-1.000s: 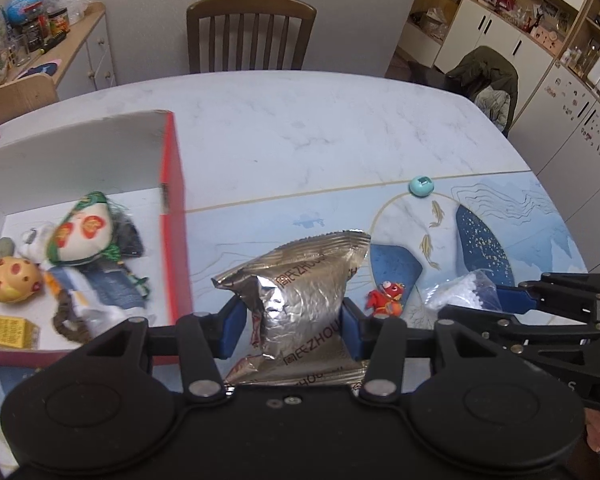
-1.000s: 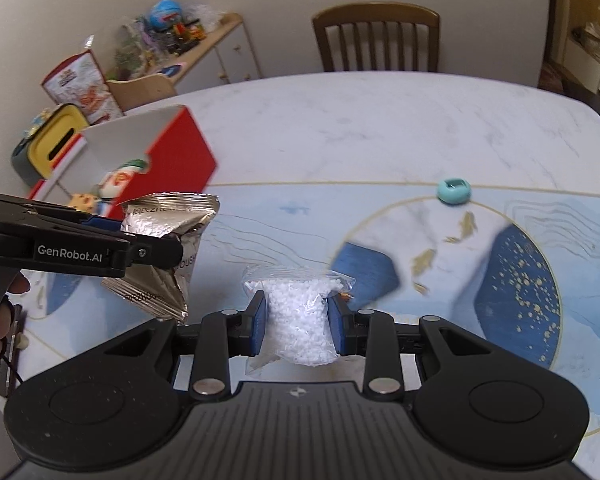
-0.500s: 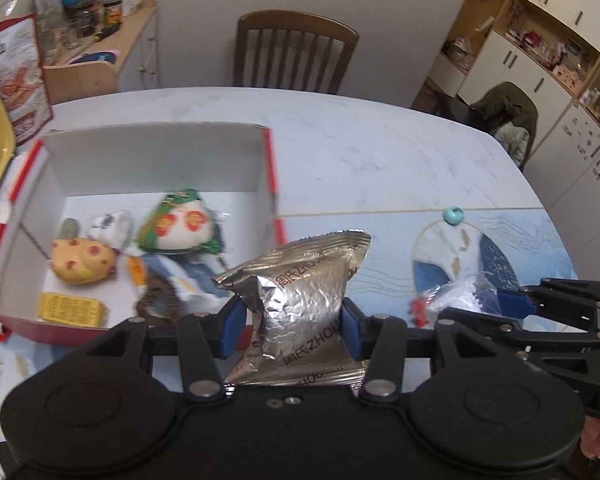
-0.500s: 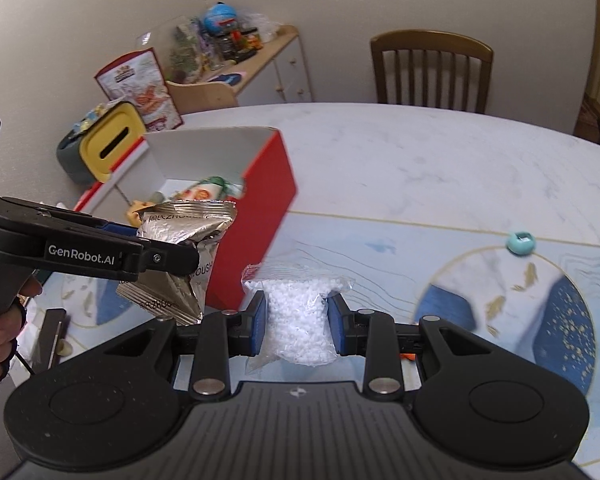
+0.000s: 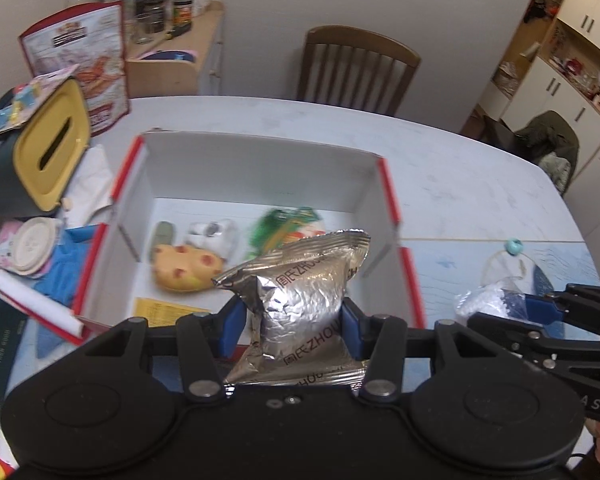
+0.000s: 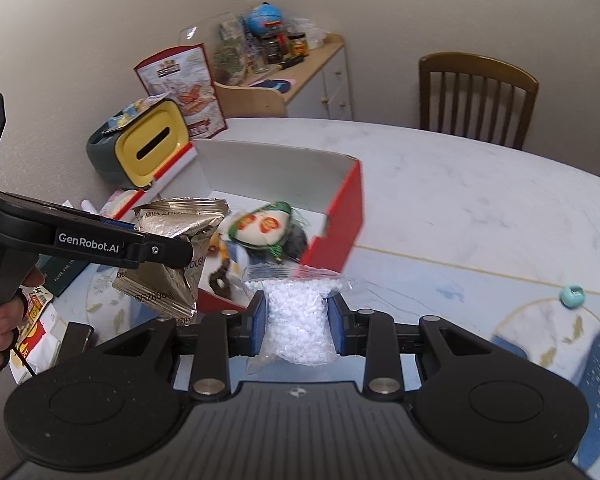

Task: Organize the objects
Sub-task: 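Carry the silver bag and white bead bag into the red box and release both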

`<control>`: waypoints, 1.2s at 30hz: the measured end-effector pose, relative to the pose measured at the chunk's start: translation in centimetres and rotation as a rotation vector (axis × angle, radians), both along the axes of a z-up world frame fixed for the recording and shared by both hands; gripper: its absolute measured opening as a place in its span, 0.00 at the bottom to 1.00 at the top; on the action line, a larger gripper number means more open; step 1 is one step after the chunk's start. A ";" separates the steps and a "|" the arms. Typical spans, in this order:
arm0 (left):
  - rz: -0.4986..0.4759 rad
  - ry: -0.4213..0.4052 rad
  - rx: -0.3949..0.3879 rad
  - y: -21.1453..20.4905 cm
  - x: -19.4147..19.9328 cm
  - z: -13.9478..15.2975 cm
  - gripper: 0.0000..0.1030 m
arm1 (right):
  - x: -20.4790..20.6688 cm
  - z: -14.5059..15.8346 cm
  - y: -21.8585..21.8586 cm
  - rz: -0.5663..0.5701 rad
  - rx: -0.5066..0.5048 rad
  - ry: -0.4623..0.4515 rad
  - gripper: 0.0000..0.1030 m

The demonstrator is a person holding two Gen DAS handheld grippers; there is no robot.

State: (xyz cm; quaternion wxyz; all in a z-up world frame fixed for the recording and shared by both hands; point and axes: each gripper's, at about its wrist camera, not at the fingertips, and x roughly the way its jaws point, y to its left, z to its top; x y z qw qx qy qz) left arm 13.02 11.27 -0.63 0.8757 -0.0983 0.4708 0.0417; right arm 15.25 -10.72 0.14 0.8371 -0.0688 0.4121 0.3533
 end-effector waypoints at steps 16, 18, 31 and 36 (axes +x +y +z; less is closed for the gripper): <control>0.113 0.015 0.035 7.3 2.7 -0.9 0.47 | 1.9 -1.9 8.0 0.040 -0.040 0.004 0.30; 0.117 0.015 0.041 7.8 3.6 -1.1 0.47 | 2.1 -2.4 9.0 0.044 -0.049 0.011 0.30; 0.100 0.049 0.077 9.0 8.7 -3.9 0.47 | 3.1 -5.9 14.9 0.093 -0.113 0.027 0.30; 0.098 0.075 0.069 9.3 10.0 -5.2 0.47 | 3.6 -7.3 16.3 0.100 -0.133 0.037 0.30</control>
